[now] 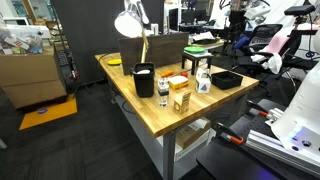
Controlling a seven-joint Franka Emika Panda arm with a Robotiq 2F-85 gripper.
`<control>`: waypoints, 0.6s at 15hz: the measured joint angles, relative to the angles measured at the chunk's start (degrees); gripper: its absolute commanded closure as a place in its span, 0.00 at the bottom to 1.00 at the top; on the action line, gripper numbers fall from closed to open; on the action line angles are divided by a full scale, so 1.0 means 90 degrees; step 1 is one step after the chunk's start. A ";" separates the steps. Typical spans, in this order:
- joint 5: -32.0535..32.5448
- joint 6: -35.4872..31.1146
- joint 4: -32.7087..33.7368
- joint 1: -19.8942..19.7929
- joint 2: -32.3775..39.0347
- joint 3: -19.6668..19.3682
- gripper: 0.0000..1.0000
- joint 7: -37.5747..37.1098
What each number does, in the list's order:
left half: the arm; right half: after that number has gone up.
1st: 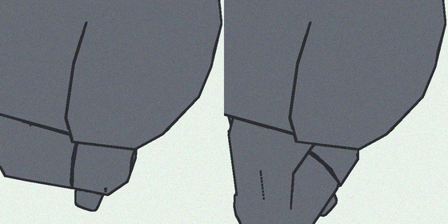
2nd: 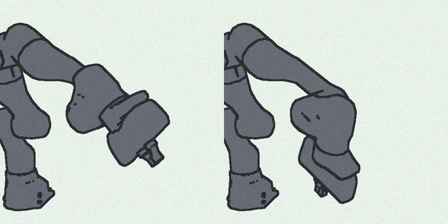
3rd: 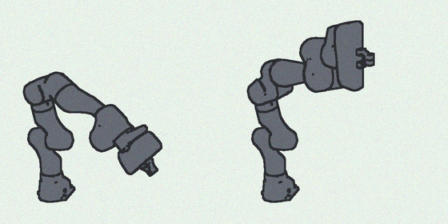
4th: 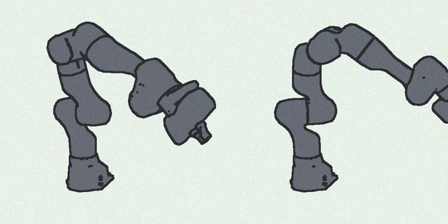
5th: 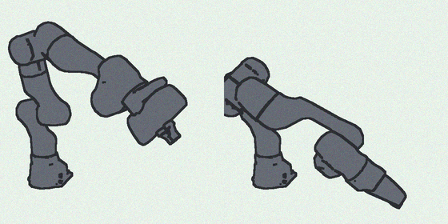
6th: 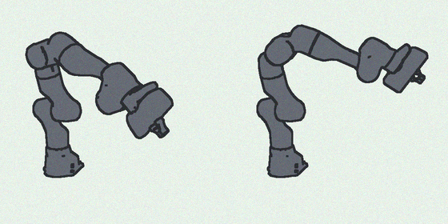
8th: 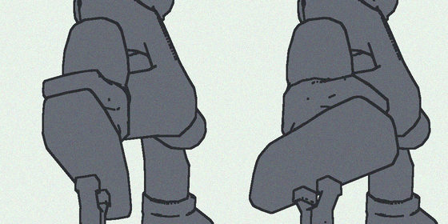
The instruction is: Put the crystal bottle on the green plate
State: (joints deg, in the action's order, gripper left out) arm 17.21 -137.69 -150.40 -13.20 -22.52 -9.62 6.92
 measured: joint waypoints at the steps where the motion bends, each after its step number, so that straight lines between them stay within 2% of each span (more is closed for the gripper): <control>1: 0.0000 0.0000 0.0000 0.0000 0.0000 0.0000 0.00 0.0000; 6: 0.0000 -0.0009 0.0005 0.0001 0.0033 -0.0007 0.00 0.0000; 9: -0.0072 -0.0314 0.0101 0.0005 0.0205 -0.0187 0.00 0.0222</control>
State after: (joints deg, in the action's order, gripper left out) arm 16.57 -140.52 -149.50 -13.15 -20.68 -11.30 8.92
